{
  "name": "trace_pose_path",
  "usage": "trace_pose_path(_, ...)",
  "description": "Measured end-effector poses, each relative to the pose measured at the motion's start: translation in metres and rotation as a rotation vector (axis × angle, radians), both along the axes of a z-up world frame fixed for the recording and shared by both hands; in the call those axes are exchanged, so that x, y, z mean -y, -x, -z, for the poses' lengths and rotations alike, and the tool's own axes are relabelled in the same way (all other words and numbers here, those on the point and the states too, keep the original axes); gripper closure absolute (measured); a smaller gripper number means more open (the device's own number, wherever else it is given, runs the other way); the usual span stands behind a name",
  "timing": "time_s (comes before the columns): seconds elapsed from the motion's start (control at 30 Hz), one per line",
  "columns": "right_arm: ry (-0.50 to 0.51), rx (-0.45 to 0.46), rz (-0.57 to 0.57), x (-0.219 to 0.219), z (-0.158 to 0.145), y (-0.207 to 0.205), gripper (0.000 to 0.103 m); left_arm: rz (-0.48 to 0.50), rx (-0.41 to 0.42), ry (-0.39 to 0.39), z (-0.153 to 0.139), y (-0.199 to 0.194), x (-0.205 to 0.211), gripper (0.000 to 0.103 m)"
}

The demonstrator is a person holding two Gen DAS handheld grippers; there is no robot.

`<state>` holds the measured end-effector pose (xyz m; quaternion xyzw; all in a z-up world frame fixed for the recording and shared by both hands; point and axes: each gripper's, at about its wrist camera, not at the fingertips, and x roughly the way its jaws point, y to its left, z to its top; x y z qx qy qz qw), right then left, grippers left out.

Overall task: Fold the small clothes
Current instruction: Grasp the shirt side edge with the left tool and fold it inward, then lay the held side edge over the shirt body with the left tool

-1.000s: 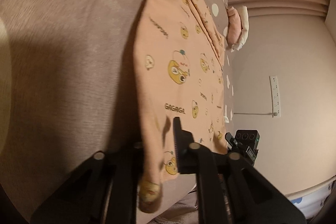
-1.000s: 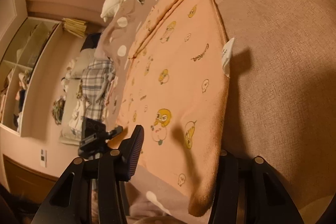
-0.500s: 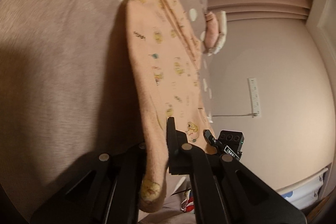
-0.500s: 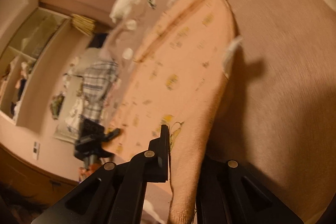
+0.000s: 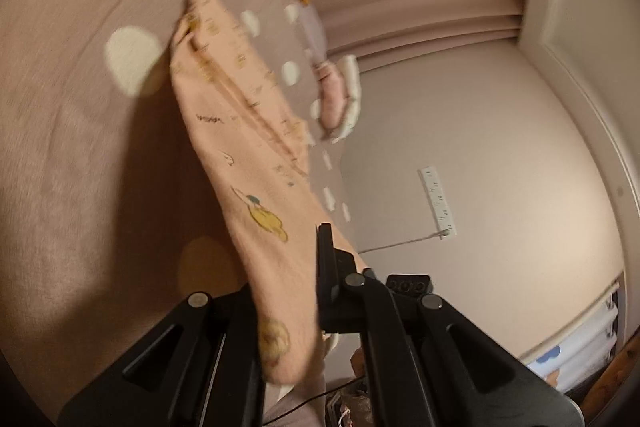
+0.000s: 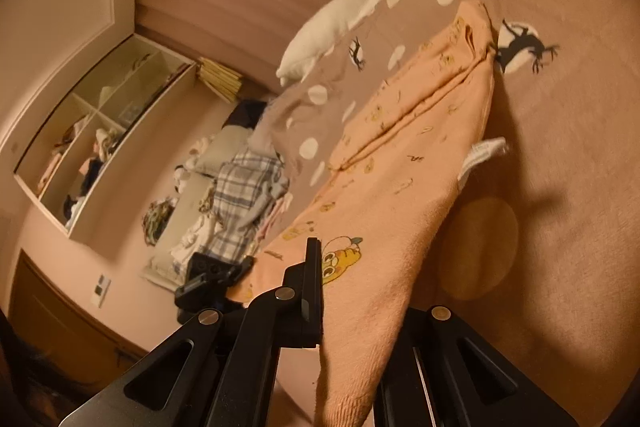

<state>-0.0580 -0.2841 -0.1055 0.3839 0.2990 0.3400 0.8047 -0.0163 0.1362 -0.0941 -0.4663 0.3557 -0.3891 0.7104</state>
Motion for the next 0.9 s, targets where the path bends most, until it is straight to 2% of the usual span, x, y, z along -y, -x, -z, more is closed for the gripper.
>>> trace_pose_path(0.1,-0.002,0.02,0.011,0.003,-0.004,0.004,0.098,0.01,0.07,0.012,-0.016,0.005,0.003,0.103)
trace_pose_path(0.27,-0.012,0.055,0.025,0.006,-0.012,0.009,0.098,0.025,0.122,0.024,-0.032,0.001,0.012,0.103)
trace_pose_path(0.4,-0.019,0.082,0.031,0.009,-0.021,0.016,0.098,0.041,0.185,0.031,-0.05,0.019,0.017,0.103)
trace_pose_path(0.53,-0.004,0.104,0.03,0.011,-0.03,0.029,0.098,0.048,0.194,0.006,-0.055,0.039,0.018,0.103)
trace_pose_path(0.9,0.124,0.164,-0.031,0.005,-0.058,0.078,0.098,0.058,0.201,-0.023,-0.067,0.112,0.011,0.103)
